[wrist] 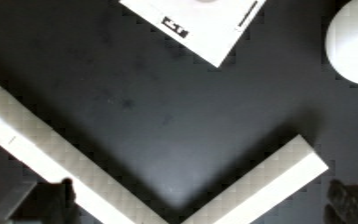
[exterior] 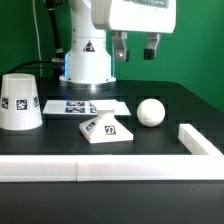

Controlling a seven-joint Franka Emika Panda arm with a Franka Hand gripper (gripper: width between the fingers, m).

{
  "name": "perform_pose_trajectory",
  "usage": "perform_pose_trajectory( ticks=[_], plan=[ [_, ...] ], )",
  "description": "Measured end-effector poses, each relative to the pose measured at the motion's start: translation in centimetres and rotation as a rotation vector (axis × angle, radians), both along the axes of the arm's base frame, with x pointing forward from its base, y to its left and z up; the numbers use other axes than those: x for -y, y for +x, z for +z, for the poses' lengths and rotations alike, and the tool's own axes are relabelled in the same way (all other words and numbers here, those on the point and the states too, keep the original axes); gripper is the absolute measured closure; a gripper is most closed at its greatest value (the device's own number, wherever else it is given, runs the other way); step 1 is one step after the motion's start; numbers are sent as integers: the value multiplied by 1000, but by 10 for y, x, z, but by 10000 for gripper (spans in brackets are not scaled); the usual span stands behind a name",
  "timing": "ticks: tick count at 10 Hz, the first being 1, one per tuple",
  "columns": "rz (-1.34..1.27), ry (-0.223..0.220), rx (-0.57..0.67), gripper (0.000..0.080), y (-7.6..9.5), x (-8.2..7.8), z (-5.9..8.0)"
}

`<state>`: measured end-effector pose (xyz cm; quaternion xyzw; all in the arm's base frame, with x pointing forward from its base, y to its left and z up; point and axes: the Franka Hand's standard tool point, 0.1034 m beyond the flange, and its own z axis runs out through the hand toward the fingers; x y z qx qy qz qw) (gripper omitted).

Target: Assemble lamp

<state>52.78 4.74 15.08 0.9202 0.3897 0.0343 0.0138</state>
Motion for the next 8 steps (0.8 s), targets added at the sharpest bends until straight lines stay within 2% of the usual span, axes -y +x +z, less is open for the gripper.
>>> perform_pose_trajectory(
  ticks=[6, 8],
  plan=[
    [-1, 0, -2, 100, -1, 1, -1],
    [-188, -2, -36, 100, -19, 17, -18]
  ],
)
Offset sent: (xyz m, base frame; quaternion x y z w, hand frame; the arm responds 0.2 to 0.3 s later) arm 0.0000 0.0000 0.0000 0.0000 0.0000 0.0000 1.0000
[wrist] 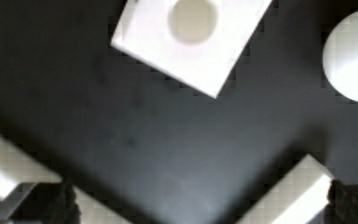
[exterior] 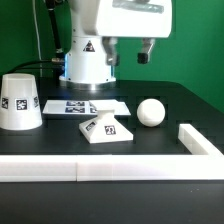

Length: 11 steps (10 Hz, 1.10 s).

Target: Assemble lamp

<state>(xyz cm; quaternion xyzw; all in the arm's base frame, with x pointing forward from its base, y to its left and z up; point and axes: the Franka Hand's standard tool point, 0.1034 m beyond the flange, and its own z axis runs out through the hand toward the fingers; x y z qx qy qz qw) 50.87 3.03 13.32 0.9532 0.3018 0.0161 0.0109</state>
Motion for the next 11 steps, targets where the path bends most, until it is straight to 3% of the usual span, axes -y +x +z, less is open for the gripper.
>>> perform_pose_trajectory(
  ticks=[3, 7, 9, 11],
  plan=[
    [19, 2, -3, 100, -3, 27, -27],
    [-5, 2, -10, 100, -4, 26, -27],
    [-202, 4, -38, 100, -9, 29, -38],
    [-241, 12, -57, 100, -3, 36, -44]
  ],
)
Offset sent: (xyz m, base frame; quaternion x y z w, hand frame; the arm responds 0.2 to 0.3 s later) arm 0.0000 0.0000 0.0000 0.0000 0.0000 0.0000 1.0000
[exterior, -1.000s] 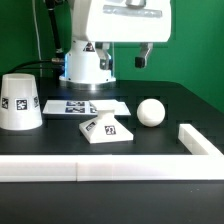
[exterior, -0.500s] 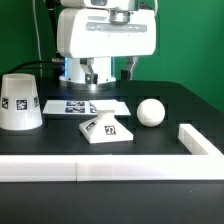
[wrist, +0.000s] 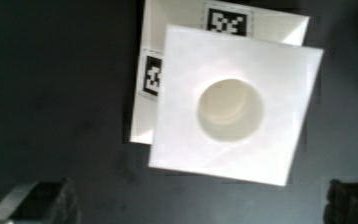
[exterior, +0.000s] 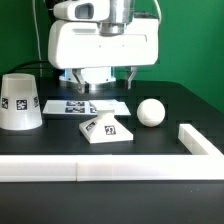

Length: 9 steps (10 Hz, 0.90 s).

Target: Assemble lamp

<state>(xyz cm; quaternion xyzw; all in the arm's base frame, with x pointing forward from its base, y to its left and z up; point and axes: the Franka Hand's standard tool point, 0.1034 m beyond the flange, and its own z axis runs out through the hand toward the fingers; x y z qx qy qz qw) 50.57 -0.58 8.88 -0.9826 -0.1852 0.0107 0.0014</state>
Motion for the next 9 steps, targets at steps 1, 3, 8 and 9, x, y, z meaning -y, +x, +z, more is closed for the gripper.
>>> perform_pose_trajectory(
  ticks=[1, 3, 8, 9],
  plan=[
    [4, 0, 0, 100, 0, -1, 0],
    [1, 0, -3, 100, -1, -1, -2],
    [-61, 16, -47, 100, -11, -2, -24],
    [-61, 16, -50, 100, -12, -2, -26]
  ],
)
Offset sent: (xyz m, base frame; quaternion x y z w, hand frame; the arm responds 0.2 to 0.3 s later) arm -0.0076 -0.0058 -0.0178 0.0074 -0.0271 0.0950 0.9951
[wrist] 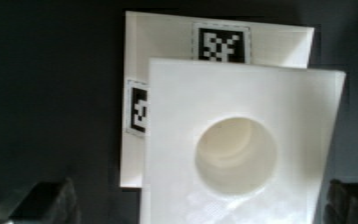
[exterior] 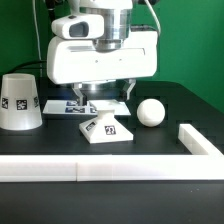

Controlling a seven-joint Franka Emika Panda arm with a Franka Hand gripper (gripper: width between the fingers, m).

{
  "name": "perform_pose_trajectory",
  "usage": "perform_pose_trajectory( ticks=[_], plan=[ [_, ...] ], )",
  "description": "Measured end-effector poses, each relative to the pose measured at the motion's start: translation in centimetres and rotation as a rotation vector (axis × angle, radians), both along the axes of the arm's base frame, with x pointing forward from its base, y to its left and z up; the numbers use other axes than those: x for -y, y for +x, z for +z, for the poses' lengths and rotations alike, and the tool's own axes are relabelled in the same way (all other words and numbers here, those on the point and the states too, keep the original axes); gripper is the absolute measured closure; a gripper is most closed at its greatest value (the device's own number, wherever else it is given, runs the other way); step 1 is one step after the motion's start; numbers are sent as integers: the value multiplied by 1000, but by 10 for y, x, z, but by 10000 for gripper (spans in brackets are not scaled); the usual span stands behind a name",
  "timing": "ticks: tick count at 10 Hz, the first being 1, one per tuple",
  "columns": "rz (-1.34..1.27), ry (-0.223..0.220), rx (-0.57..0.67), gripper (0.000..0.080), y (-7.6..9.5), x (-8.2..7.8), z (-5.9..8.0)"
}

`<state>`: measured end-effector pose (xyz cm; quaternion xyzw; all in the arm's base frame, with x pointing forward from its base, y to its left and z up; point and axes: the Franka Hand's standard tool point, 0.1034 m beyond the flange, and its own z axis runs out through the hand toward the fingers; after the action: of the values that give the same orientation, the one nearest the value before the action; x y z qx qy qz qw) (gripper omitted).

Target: Assemble lamp

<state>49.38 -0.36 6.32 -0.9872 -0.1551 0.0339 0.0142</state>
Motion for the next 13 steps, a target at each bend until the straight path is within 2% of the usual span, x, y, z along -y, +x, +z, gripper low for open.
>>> perform_pose_trajectory(
  ticks=[4, 7, 8, 9, 13],
  plan=[
    [14, 1, -14, 100, -5, -7, -11],
    [26, 1, -14, 100, -7, -10, -13],
    [27, 1, -13, 224, -6, -10, -13],
    [27, 1, -13, 265, -6, -10, -13],
    [27, 1, -13, 265, -6, -10, -13]
  ],
)
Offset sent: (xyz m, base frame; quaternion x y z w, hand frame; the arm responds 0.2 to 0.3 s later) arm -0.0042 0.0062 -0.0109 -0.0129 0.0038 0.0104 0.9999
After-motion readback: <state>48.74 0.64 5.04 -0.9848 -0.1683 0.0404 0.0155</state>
